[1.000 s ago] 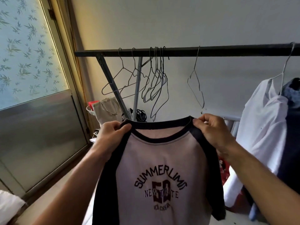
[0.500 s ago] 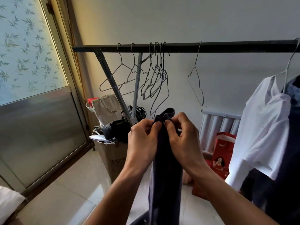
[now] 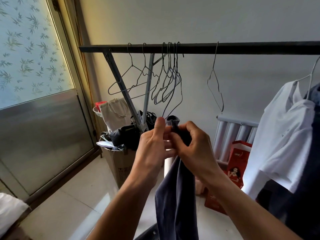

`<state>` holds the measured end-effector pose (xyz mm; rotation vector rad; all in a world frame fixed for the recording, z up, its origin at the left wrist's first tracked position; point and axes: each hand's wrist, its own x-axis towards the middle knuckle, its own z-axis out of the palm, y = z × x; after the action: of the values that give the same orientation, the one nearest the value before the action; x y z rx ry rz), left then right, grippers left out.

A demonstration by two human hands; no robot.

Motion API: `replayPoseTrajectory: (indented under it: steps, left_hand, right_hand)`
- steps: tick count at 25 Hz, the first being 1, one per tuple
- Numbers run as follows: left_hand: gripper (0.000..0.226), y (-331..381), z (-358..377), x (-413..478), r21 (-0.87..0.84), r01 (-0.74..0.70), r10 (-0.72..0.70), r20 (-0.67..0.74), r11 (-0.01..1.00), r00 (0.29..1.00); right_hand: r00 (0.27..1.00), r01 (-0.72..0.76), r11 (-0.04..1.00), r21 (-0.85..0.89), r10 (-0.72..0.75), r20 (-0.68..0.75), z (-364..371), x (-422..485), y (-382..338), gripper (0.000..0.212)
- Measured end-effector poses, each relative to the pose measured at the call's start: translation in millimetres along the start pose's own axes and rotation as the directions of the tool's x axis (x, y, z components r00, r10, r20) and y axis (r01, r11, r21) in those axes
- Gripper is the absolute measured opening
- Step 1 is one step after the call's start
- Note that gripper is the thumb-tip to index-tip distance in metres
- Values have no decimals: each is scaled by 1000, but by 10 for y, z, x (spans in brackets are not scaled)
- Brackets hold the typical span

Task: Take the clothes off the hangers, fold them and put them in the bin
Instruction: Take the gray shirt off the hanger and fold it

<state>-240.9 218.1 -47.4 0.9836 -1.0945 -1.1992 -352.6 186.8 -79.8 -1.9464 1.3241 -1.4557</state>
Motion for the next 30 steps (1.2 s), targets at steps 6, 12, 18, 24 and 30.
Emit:
replayPoseTrajectory:
  steps: [6, 12, 18, 24, 30]
  left_hand:
    - [45, 135, -386, 400, 703, -534, 452, 328, 470, 830]
    - [45, 330, -286, 721, 571, -597, 303, 529, 564, 792]
    - [42, 514, -164, 786, 667, -636, 236, 595, 388, 768]
    - [44, 674, -215, 842, 680, -660, 167, 646, 320, 745]
    - [38, 727, -314, 861, 690, -684, 179, 661, 235, 729]
  right_hand:
    - [982, -103, 939, 329, 43, 186, -250, 100, -137, 8]
    - [991, -54, 903, 427, -3, 131, -362, 206, -111, 10]
    - [991, -75, 966, 246, 44, 130, -295, -22, 153, 19]
    - [997, -76, 950, 304, 62, 55, -194, -154, 245, 13]
    - [992, -14, 993, 115, -1, 124, -189, -20, 247, 8]
